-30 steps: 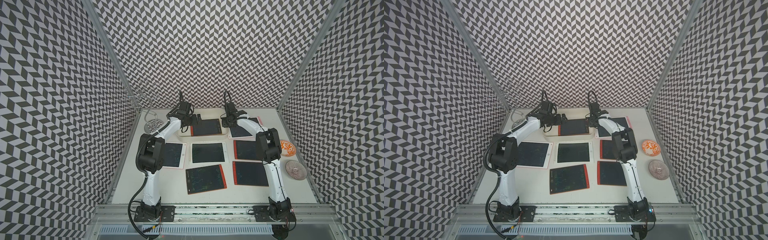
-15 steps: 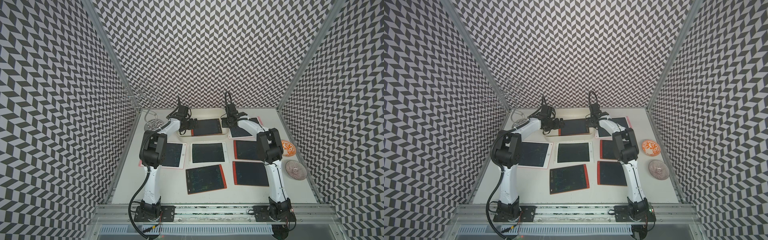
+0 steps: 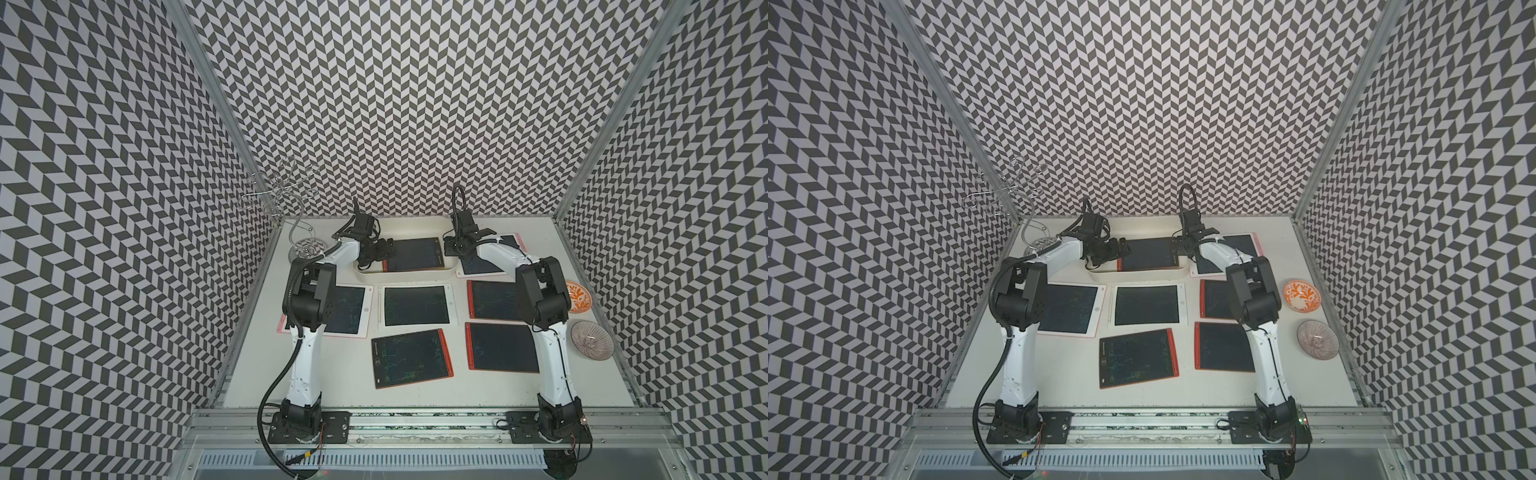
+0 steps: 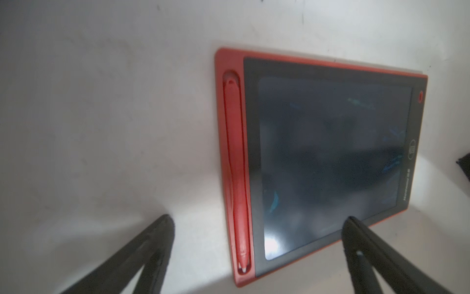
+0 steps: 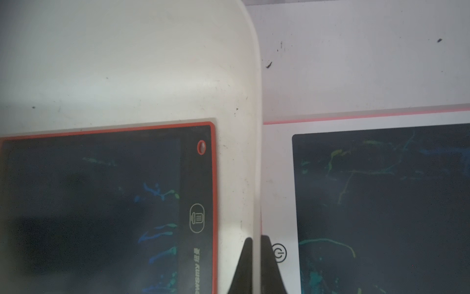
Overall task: Take out the writing tablet from the storage box
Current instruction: Pick up the storage box at the center of the board.
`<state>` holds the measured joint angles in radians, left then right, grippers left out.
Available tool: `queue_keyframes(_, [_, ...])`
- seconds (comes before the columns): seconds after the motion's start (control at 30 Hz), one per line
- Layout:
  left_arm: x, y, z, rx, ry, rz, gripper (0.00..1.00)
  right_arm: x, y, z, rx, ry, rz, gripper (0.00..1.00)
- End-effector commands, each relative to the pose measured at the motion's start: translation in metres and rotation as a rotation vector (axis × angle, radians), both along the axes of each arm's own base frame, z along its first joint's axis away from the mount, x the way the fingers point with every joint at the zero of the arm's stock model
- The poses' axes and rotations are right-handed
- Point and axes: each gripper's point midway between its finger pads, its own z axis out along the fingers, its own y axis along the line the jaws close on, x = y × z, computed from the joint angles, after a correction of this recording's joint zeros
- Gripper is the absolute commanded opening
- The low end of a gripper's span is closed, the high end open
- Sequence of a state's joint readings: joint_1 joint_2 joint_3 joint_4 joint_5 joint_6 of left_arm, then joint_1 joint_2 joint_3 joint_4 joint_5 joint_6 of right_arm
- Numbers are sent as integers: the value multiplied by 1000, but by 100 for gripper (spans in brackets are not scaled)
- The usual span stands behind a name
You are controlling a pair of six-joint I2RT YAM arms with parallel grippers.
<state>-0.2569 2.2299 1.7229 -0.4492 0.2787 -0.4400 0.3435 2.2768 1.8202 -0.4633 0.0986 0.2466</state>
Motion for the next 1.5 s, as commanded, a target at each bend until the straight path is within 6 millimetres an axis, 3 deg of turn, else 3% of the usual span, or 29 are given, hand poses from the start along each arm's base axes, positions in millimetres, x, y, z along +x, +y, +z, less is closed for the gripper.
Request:
queue_keyframes(0.0, [2,-6,-11,-33,26,-11,99,5,3,19,40,-56,5,0])
queue_keyframes(0.43, [8,-52,2,-216,11,-113,99,4,22,15,85,-40,54,0])
queue_keyframes(0.73, [10,-80,48,-354,-57,-196,99,3,35,13,108,-33,78,0])
queue_keyframes(1.0, [6,-90,83,-443,-90,-232,99,4,42,15,131,-36,85,0])
queue_keyframes(1.17, [8,-76,85,-346,-115,-194,99,4,42,14,128,-34,80,0])
queue_keyframes(1.47, [12,-13,66,-121,-105,-22,99,11,30,33,116,-152,26,0])
